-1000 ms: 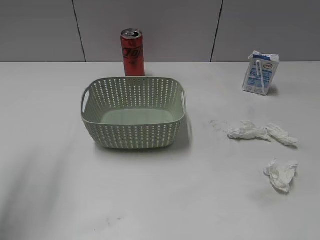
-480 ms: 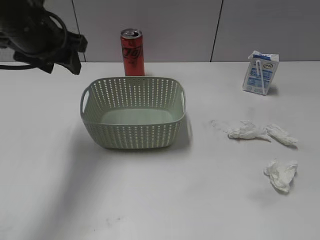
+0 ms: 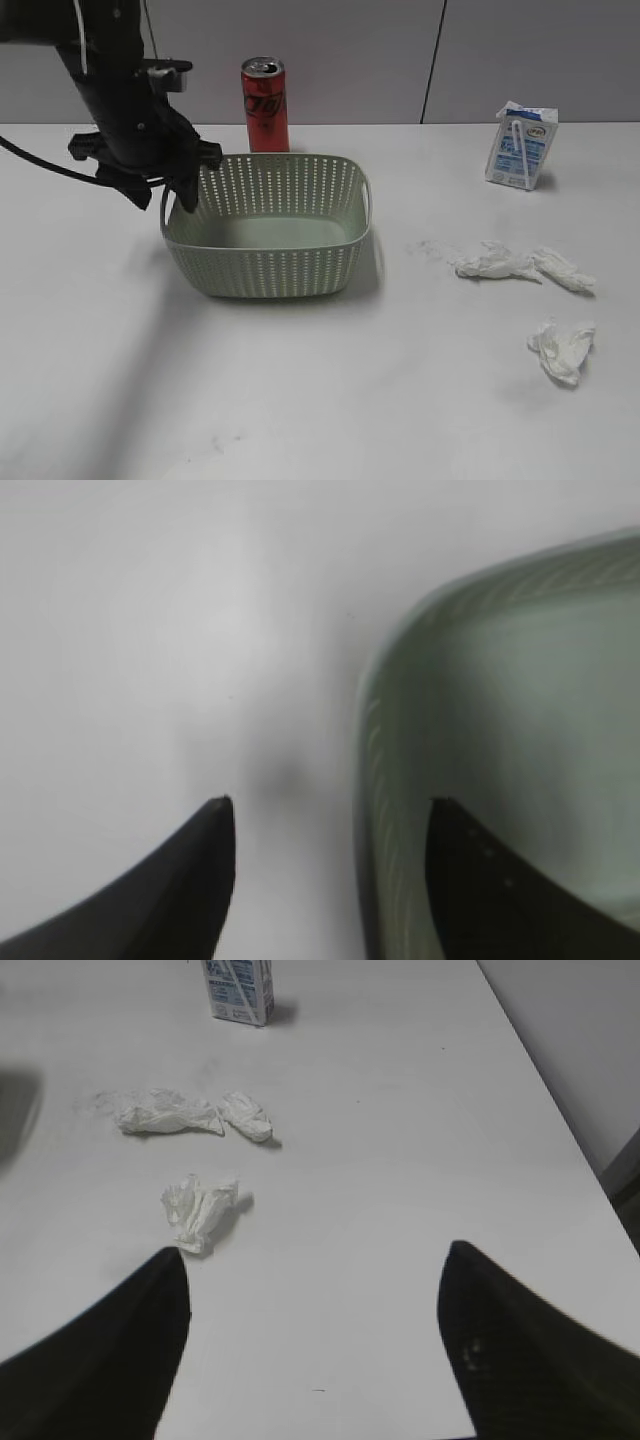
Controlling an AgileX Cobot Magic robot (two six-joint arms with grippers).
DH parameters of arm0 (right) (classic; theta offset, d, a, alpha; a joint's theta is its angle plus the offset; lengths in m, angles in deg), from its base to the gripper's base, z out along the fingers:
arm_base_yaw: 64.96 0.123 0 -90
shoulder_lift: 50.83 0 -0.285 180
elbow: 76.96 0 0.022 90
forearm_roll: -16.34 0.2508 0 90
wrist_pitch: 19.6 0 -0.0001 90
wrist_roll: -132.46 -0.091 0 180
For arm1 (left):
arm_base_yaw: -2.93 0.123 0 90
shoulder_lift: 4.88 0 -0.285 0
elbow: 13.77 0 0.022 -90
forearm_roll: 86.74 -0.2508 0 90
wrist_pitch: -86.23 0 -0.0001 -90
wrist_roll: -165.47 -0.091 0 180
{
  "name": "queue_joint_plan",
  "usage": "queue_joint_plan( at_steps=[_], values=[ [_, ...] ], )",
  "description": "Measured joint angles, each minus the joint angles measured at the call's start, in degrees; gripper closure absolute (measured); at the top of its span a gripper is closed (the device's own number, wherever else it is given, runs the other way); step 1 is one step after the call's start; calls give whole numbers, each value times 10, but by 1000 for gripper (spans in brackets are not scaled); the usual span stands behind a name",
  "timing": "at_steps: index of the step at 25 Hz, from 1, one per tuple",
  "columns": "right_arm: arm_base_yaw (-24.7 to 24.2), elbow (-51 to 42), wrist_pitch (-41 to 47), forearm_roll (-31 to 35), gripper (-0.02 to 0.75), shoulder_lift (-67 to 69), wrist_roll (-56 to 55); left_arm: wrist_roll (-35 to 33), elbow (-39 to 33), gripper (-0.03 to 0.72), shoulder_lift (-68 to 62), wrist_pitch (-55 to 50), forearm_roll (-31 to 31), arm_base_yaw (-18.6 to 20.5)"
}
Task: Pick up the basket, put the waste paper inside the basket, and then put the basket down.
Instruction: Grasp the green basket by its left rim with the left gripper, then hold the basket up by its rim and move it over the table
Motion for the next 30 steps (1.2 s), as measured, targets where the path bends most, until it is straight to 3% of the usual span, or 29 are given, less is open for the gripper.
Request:
queue_joint_plan(
  at_steps=[7,10,14,16,26,30],
  values=[
    [0,0,0,0,155,0,0,0,4,269,-41,12,8,0],
    [0,0,0,0,155,0,0,0,4,378,-42,15,10,0],
    [0,0,0,0,155,0,0,0,4,618,-42,17,15,0],
    [0,0,0,0,155,0,0,4,5,678,-41,17,27,-1],
    [0,0,0,0,156,0,-1,2,2,688,60,-74,31,5],
    [0,0,0,0,156,0,-1,2,-47,688,141,-68,43,5]
  ],
)
